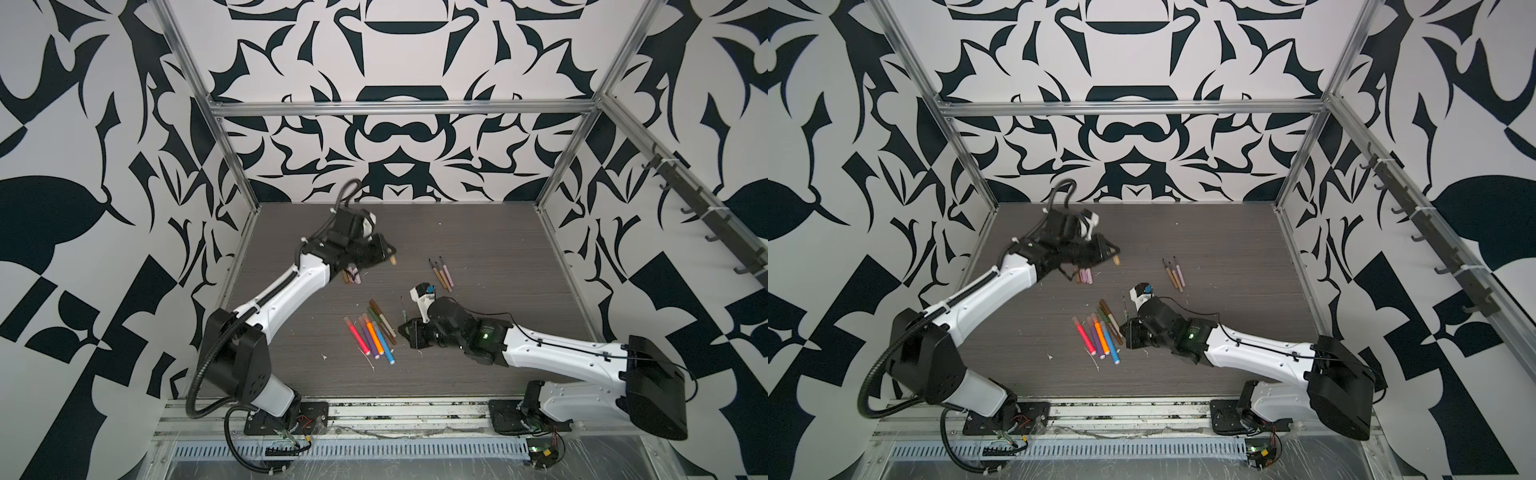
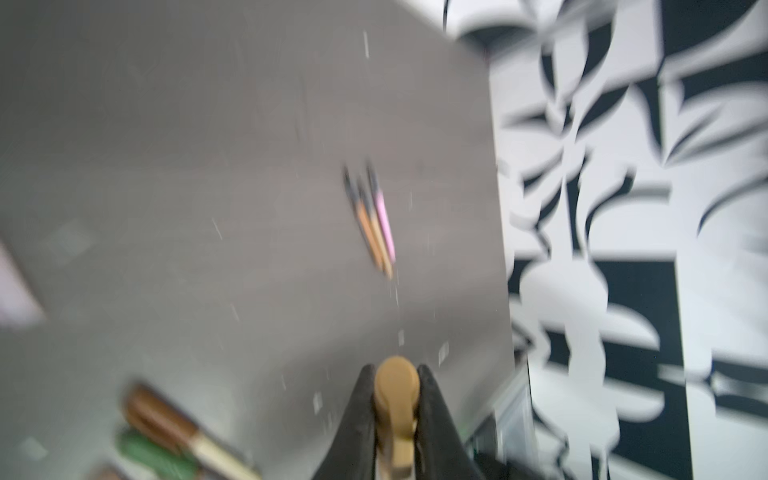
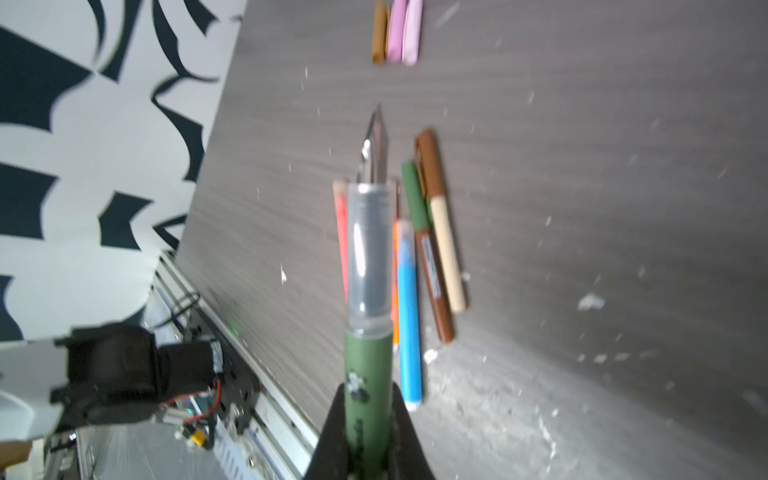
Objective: Open the pen caps
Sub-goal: 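Pull the left gripper away from the right, drawing the tan cap off, then carry the tan cap toward the pink caps with the left gripper while the right holds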
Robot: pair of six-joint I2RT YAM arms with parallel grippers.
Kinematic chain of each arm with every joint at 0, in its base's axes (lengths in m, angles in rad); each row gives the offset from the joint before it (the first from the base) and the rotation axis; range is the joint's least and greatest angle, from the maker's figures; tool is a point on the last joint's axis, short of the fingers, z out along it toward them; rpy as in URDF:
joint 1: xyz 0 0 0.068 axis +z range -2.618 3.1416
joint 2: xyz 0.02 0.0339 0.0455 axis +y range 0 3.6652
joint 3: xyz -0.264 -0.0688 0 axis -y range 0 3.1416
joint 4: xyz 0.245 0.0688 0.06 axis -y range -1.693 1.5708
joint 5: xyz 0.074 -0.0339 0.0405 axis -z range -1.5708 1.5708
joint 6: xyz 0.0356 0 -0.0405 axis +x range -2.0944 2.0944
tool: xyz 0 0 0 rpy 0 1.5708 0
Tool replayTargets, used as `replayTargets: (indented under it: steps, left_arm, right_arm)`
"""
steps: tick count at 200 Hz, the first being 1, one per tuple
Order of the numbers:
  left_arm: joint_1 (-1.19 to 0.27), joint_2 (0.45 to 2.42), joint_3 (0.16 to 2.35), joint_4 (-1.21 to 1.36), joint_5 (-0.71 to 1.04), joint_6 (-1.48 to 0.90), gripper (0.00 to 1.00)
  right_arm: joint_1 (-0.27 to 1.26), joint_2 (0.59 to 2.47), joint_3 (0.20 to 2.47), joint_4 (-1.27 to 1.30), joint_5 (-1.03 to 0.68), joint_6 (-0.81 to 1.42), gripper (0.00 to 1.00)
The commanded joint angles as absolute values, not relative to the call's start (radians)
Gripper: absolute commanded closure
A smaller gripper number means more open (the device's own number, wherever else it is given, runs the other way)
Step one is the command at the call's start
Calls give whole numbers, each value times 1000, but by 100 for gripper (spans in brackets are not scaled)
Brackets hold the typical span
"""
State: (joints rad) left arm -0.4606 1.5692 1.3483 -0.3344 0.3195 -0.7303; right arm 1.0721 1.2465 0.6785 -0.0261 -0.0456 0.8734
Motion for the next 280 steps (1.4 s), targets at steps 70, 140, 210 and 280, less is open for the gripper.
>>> replayTargets:
  steps: [70,140,210,280]
  left_arm:
    - [-199,1509,1148,-455,121,-541,100]
    - [-93,1620,984,-256,135,-523,99]
    - [-42,1737,915,-61,344,-541,100]
    - [-41,1826,934,-19,426,-575,92]
  right_arm:
    - [1113,1182,625,-88,109,942,100]
    - [1114,1292,712,-117,49,899,100]
    - [1114,1257,741,-191,58,879,100]
    - [1113,1243,739,-209,73,880,100]
